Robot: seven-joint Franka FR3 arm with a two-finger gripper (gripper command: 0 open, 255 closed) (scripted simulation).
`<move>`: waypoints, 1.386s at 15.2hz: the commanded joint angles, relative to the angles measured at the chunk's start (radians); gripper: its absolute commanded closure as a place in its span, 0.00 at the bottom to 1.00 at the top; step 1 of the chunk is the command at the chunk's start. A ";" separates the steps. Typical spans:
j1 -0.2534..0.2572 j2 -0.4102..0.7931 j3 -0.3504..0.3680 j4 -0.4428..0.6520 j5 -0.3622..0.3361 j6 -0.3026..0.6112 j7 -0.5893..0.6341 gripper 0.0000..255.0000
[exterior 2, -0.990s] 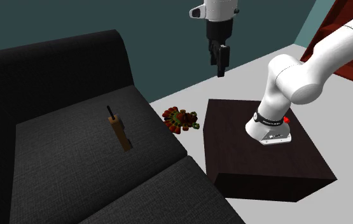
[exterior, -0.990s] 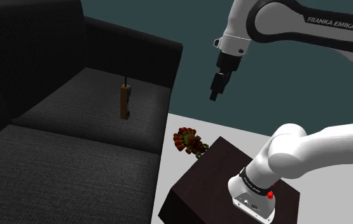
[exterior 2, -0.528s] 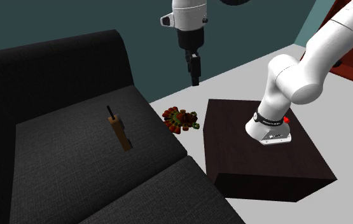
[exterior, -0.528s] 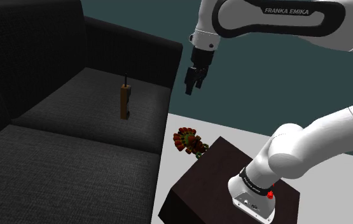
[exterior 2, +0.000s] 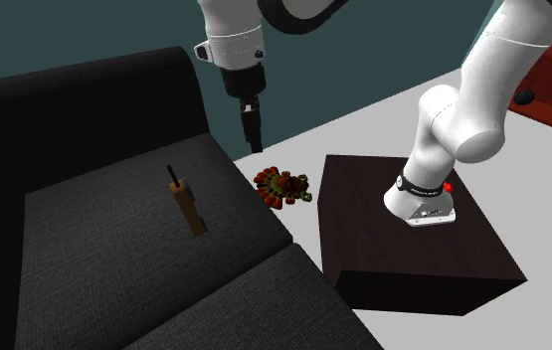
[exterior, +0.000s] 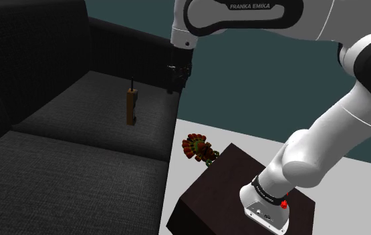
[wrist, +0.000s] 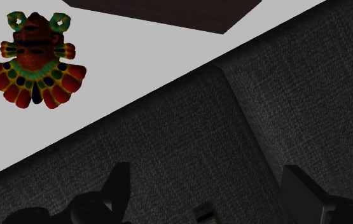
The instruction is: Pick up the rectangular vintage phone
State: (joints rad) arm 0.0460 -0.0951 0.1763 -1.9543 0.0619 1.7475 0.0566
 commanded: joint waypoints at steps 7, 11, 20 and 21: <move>0.039 0.325 0.030 0.353 -0.076 -0.031 0.075 0.00; 0.076 0.514 0.032 0.600 -0.120 -0.092 0.104 0.00; 0.087 0.583 0.028 0.595 -0.134 -0.019 0.111 0.00; 0.087 0.583 0.028 0.595 -0.134 -0.019 0.111 0.00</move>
State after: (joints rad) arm 0.1332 0.4889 0.2044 -1.3510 -0.0723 1.7201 0.1679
